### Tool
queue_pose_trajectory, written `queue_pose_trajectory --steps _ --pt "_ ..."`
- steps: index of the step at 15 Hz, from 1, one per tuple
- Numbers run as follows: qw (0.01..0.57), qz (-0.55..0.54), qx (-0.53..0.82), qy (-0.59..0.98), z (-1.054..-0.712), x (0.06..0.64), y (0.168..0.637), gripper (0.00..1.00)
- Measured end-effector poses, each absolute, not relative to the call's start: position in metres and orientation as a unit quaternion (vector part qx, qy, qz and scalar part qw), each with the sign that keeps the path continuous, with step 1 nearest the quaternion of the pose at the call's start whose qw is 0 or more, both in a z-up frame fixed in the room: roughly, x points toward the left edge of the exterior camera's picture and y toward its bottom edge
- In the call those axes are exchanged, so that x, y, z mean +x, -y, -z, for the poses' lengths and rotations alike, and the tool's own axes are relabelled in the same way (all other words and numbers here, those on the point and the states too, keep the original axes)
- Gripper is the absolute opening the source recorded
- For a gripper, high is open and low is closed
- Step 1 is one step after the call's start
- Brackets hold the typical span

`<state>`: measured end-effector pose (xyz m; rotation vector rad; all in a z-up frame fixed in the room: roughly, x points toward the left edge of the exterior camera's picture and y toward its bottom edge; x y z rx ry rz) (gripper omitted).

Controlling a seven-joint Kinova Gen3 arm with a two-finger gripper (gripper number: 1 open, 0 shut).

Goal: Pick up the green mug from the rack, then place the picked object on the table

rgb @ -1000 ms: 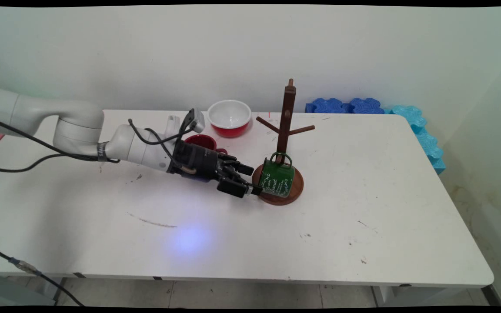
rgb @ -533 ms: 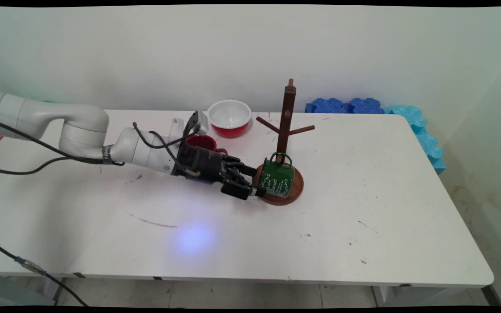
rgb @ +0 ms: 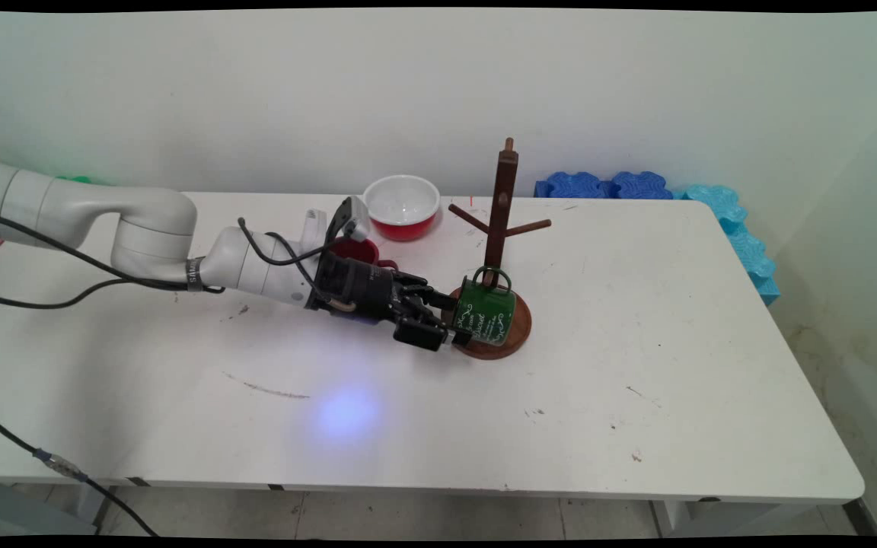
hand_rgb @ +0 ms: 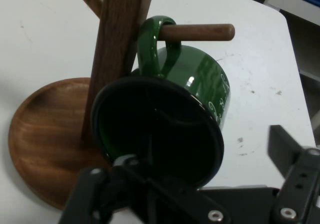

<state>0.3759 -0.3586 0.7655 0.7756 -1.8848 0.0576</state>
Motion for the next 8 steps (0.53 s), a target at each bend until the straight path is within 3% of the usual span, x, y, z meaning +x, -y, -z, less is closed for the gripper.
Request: queue_pose_trajectory --steps 1,8 --pt "0.524 -0.025 0.324 0.787 -0.7653 0.3756 0.359 0.0" --pt "0.528 -0.031 0.322 0.785 -0.7649 0.3741 0.3605 0.0"
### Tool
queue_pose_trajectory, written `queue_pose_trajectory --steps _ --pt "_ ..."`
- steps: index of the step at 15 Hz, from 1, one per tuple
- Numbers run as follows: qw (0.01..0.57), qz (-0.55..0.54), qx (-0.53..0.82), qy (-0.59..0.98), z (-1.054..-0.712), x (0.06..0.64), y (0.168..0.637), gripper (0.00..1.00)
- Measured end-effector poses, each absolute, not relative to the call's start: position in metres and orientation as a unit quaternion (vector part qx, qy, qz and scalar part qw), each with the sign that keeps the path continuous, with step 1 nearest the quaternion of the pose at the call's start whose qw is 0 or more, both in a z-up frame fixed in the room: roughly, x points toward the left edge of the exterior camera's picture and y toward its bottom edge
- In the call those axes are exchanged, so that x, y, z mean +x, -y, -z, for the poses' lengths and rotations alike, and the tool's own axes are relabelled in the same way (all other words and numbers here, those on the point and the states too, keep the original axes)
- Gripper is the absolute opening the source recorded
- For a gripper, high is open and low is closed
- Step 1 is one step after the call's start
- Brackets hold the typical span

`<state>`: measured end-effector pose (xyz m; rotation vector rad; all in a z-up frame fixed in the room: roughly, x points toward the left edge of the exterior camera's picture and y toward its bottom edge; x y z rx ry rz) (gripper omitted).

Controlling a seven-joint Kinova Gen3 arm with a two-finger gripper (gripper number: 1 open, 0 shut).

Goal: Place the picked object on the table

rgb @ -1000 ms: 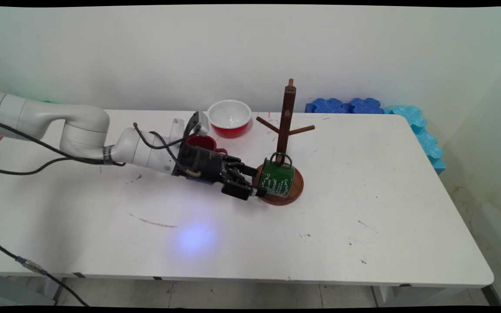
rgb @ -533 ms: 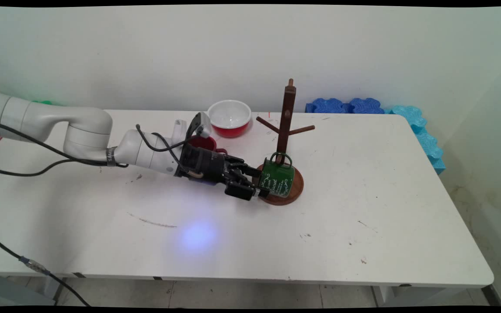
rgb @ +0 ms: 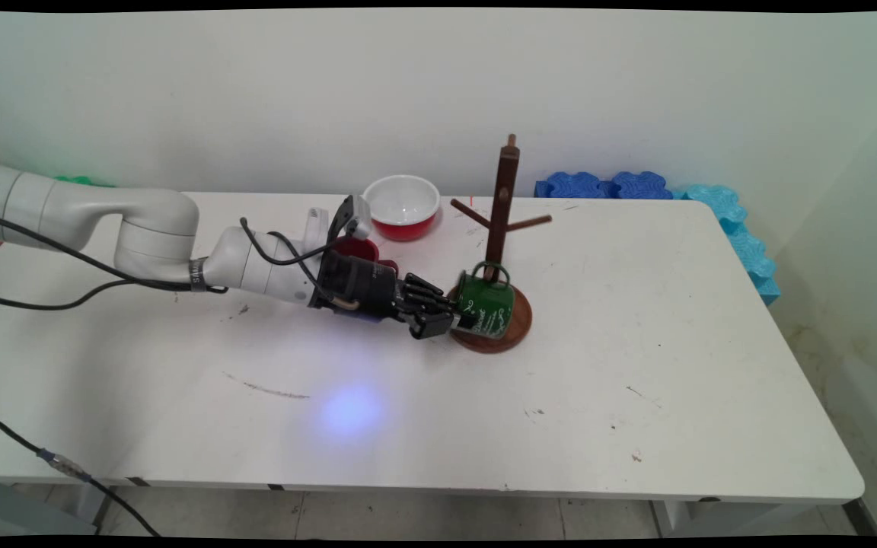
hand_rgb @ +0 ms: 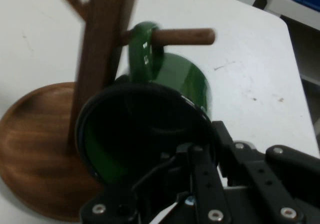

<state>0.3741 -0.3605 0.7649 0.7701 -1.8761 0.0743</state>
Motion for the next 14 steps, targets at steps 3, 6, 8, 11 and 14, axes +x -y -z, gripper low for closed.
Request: queue_pose_trajectory --steps 3,6,8,11,14 --pt "0.528 -0.032 0.321 0.785 -0.765 0.374 0.359 0.0" --pt "0.529 -0.031 0.32 0.786 -0.766 0.372 0.356 0.0" --pt "0.53 -0.03 0.318 0.786 -0.767 0.371 0.354 0.0" --pt "0.532 -0.03 0.313 0.786 -0.769 0.37 0.35 0.0" --pt "0.535 -0.032 0.308 0.786 -0.773 0.368 0.347 0.0"
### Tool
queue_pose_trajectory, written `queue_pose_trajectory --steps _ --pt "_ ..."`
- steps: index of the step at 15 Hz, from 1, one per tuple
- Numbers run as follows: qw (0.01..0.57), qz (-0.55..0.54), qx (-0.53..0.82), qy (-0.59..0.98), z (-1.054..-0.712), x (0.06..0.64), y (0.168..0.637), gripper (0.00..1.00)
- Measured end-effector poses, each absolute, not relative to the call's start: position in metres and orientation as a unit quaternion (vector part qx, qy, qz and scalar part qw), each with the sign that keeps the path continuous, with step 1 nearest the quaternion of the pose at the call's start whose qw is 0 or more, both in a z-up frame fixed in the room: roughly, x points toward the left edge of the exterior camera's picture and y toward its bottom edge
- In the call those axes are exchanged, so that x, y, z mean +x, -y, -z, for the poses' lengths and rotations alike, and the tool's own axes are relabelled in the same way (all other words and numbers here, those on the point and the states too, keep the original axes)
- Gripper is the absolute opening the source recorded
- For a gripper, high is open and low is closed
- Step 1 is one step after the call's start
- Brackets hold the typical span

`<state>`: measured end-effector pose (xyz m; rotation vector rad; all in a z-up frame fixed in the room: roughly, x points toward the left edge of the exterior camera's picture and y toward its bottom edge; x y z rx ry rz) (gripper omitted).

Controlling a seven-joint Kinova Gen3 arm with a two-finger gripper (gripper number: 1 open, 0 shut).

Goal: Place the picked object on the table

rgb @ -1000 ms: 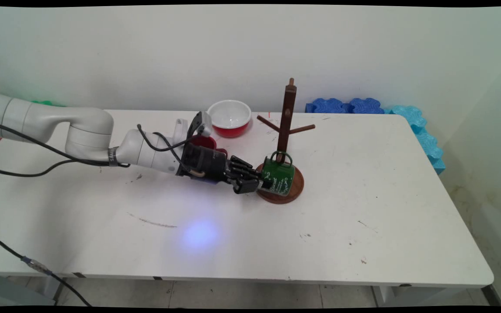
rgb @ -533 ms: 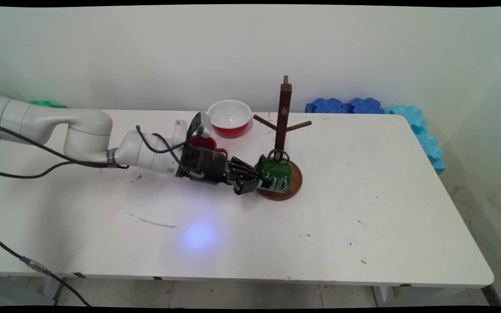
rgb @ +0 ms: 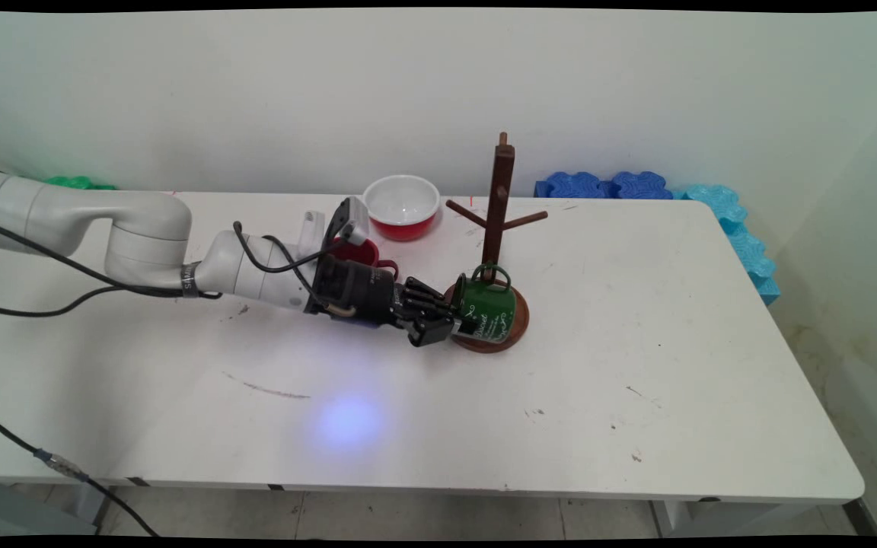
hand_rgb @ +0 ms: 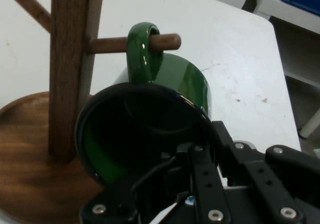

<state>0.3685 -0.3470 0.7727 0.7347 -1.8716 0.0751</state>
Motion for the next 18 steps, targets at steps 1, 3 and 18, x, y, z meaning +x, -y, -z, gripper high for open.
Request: queue_pose_trajectory --steps 1,3,18 --pt "0.536 -0.032 0.306 0.786 -0.774 0.368 0.346 0.0" --pt "0.538 -0.035 0.302 0.786 -0.776 0.368 0.344 0.0" --pt "0.541 -0.049 0.267 0.796 -0.811 0.376 0.315 0.0"
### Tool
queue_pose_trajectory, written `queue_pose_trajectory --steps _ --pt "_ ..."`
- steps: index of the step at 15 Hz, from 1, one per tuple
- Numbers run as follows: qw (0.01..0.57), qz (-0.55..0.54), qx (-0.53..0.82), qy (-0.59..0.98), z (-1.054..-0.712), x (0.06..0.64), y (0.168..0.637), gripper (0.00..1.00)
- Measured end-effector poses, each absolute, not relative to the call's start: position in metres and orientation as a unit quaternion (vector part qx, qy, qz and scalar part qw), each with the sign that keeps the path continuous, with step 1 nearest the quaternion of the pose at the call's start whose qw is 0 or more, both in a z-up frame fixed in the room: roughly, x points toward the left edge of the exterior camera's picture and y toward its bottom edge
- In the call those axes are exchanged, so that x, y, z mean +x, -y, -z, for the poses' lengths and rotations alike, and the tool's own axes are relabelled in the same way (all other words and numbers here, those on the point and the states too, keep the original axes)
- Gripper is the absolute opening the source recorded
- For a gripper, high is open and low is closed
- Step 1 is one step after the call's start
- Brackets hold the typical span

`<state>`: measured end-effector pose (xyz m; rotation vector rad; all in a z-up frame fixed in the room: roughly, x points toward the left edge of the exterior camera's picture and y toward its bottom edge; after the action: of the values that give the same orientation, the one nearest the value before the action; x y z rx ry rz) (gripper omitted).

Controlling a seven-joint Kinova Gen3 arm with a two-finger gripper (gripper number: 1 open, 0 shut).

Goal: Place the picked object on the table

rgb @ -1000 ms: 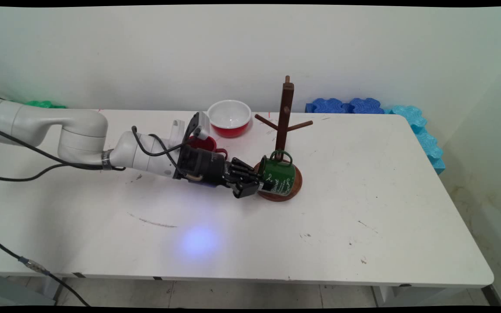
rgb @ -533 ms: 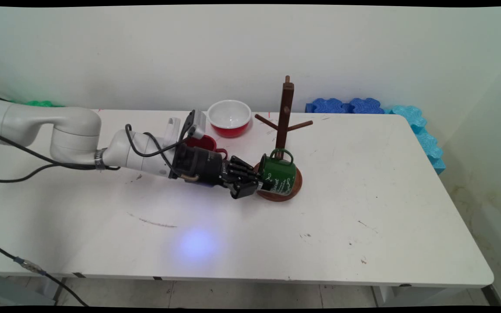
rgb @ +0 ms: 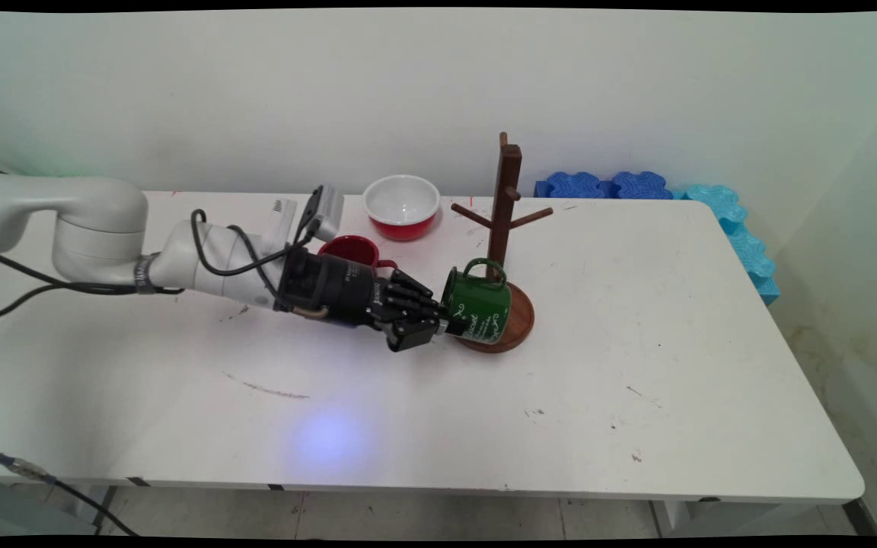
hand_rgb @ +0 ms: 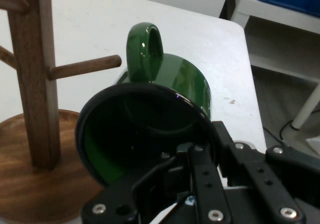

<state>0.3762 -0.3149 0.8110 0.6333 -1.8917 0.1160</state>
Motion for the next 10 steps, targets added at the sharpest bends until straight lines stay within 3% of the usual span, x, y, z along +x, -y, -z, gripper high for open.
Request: queue_pose_trajectory --steps 10 --pt "0.501 -0.077 0.25 0.825 -0.837 0.401 0.286 0.0"
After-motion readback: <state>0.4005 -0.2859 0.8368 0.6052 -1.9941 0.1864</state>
